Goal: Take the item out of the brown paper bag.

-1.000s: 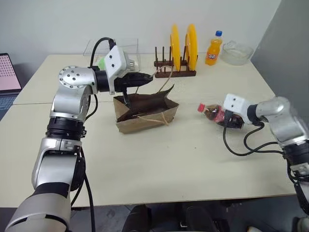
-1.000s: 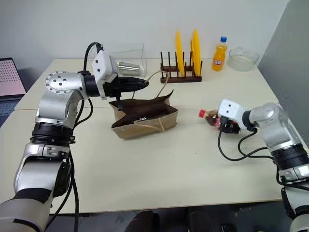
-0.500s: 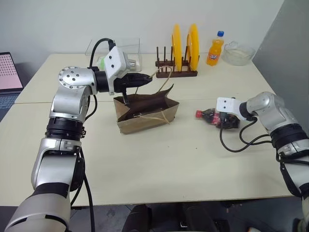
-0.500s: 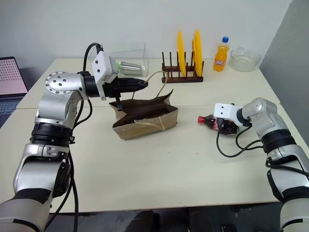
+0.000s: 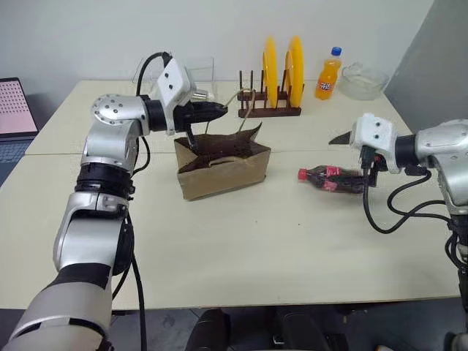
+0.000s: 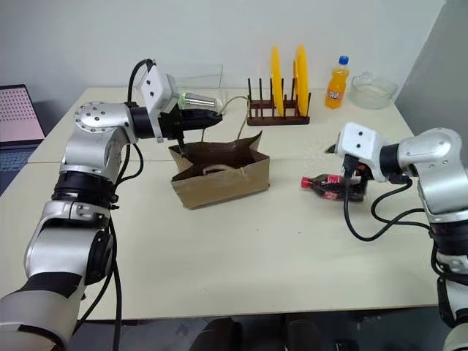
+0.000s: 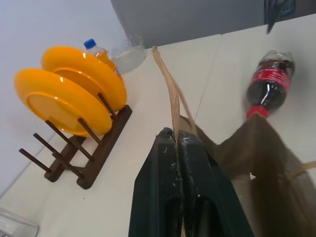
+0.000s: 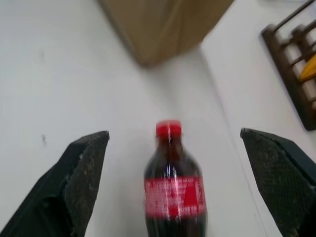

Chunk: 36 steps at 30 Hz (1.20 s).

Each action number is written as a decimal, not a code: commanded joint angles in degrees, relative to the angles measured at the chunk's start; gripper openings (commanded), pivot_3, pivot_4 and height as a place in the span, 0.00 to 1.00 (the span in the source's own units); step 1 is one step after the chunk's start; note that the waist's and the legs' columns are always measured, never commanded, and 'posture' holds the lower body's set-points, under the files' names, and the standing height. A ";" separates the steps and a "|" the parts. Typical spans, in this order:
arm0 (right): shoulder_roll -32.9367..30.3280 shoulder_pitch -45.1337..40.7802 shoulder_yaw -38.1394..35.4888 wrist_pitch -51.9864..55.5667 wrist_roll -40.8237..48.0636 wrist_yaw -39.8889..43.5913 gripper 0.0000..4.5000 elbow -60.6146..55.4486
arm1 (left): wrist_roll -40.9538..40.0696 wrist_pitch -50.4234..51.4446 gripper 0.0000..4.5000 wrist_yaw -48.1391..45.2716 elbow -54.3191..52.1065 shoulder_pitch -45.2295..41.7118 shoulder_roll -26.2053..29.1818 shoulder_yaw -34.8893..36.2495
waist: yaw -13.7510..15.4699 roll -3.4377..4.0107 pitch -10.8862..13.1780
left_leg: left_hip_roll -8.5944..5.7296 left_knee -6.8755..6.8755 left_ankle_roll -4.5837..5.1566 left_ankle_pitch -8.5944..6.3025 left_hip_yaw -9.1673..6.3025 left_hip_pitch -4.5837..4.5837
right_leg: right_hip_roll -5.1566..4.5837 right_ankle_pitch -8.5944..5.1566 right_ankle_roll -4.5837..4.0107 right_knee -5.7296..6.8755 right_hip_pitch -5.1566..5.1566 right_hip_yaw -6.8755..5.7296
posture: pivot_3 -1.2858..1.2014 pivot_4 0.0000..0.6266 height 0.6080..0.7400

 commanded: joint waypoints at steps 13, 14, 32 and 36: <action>20.89 10.67 -4.75 13.48 14.50 -27.96 1.00 -29.95 | 4.44 -6.65 0.70 2.04 11.11 -5.02 2.03 1.55 | 0.05 0.00 0.00 | -0.13 0.05 0.01 0.00 -0.09 -0.19 | -0.10 0.03 0.04 -0.03 -0.08 -0.06 | 0.52 0.24 1.00; 20.68 10.86 -4.25 13.20 14.60 -28.16 1.00 -29.80 | 4.27 -6.50 0.77 1.89 10.95 -5.06 2.13 1.70 | 0.05 0.00 0.00 | -0.12 0.05 0.01 0.00 -0.10 -0.19 | -0.10 0.03 0.04 -0.02 -0.08 -0.07 | 0.52 0.24 1.00; 18.38 17.18 -5.26 3.87 15.07 -31.18 1.00 -28.60 | -6.28 26.41 1.00 21.18 -40.13 20.50 7.74 17.86 | -0.11 0.00 -0.01 | -0.04 0.01 0.00 0.00 -0.10 -0.04 | -0.05 0.02 0.05 -0.01 0.01 -0.01 | 0.52 0.24 1.00; 21.02 23.30 -8.25 2.05 14.26 -36.94 1.00 -30.97 | -5.91 34.24 1.00 35.78 -62.34 39.23 -0.44 24.14 | 0.10 -0.02 -0.08 | -0.04 -0.06 -0.02 -0.01 -0.02 0.11 | -0.10 -0.02 0.11 -0.08 0.14 0.09 | 0.52 0.24 1.00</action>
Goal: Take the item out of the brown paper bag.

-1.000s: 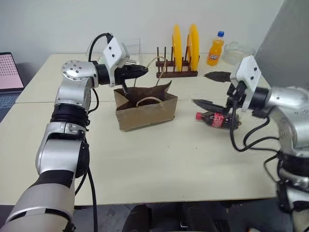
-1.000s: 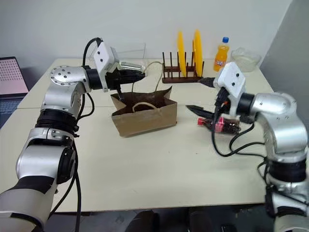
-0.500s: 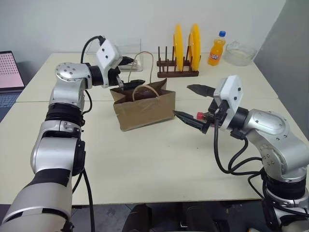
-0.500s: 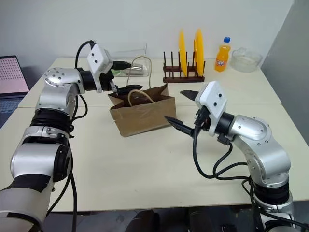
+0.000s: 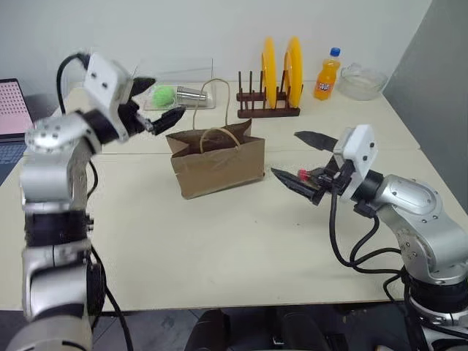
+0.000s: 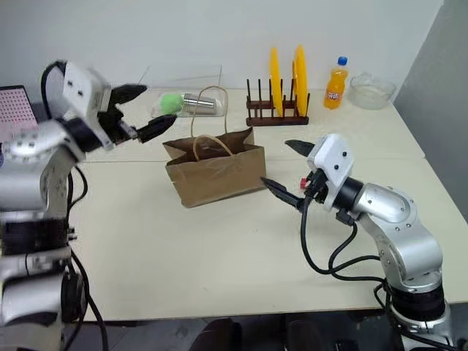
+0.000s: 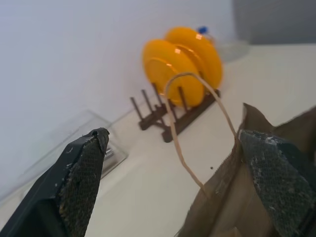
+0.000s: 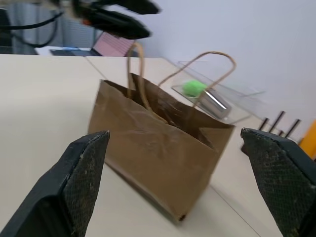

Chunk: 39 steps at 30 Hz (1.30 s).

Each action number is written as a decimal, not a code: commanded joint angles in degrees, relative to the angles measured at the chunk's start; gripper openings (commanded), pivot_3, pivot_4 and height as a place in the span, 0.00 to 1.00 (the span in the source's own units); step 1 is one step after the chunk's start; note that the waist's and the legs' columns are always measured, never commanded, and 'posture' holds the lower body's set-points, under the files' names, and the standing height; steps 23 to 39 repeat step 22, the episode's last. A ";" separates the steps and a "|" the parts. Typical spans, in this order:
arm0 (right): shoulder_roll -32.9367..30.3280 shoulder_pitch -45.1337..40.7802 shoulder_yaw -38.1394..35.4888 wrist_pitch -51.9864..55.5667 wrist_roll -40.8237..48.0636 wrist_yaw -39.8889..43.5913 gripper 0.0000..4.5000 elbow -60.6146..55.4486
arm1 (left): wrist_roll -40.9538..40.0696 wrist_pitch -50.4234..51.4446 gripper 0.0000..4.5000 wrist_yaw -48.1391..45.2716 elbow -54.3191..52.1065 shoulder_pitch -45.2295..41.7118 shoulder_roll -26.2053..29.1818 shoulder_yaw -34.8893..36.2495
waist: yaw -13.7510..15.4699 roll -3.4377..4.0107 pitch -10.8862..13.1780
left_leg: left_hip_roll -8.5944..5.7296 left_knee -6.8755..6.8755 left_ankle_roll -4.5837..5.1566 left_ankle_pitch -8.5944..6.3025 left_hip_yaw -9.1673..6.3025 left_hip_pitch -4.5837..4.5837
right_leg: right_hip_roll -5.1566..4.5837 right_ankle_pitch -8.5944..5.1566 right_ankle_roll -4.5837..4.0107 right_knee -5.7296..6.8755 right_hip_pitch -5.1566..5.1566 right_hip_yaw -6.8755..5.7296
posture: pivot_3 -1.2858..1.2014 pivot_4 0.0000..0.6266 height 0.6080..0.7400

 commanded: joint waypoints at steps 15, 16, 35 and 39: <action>15.32 28.55 3.03 -28.82 -14.71 -18.42 1.00 2.80 | 12.53 -8.96 1.00 28.02 -22.40 35.69 -21.03 -6.58 | 1.54 -0.09 -0.11 | -0.01 -0.03 0.02 -0.01 0.02 0.32 | 0.03 -0.19 0.29 -0.01 0.29 0.01 | 0.52 0.24 1.00; 15.43 28.95 2.83 -29.39 -14.74 -18.72 1.00 3.44 | 12.84 -9.54 1.00 28.21 -22.41 36.37 -21.13 -7.00 | 1.49 -0.09 -0.11 | 0.00 -0.03 0.02 -0.01 0.02 0.32 | 0.04 -0.19 0.29 -0.02 0.29 0.01 | 0.52 0.24 1.00; 15.34 28.62 1.50 -31.99 -15.48 -20.51 1.00 6.77 | 12.57 -12.62 1.00 27.90 -22.37 39.16 -21.41 -8.11 | 1.51 -0.09 -0.11 | 0.01 -0.04 0.02 -0.01 0.00 0.32 | 0.07 -0.21 0.27 -0.03 0.29 0.00 | 0.52 0.24 1.00; 15.34 28.62 1.50 -31.99 -15.48 -20.51 1.00 6.77 | 12.57 -12.62 1.00 27.90 -22.37 39.16 -21.41 -8.11 | 1.51 -0.09 -0.11 | 0.01 -0.04 0.02 -0.01 0.00 0.32 | 0.07 -0.21 0.27 -0.03 0.29 0.00 | 0.52 0.24 1.00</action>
